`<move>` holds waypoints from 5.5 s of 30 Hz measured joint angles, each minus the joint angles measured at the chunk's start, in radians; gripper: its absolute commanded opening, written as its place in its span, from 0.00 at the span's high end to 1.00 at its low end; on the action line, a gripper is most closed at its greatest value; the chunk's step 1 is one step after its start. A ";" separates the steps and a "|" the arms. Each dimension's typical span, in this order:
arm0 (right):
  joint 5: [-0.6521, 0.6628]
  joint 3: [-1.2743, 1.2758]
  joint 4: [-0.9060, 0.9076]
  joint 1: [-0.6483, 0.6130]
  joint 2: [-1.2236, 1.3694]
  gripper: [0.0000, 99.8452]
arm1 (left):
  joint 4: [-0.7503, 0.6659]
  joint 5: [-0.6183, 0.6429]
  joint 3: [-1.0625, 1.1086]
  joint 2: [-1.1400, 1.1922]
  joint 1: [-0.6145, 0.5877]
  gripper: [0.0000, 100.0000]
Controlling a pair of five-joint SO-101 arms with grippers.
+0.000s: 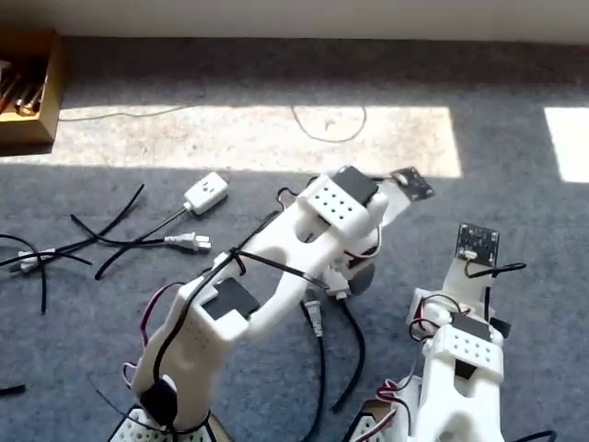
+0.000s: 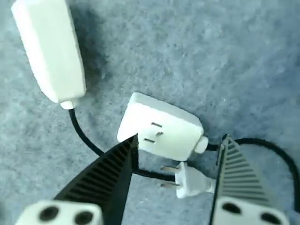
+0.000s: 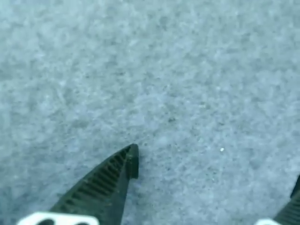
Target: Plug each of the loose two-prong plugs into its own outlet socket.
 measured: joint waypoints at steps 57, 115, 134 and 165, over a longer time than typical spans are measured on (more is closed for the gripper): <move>0.000 0.000 -0.029 0.000 0.002 0.52 | 0.209 0.018 -0.098 0.121 -0.060 1.00; 0.000 0.000 -0.029 -0.025 0.002 0.52 | 0.066 -1.034 1.318 -1.237 -0.522 0.69; 0.000 0.000 -0.029 -0.025 0.002 0.52 | -0.281 -0.867 1.499 -1.243 -0.554 0.69; 0.000 0.000 -0.029 -0.025 0.002 0.52 | -0.677 -0.807 1.393 -0.884 -0.690 0.74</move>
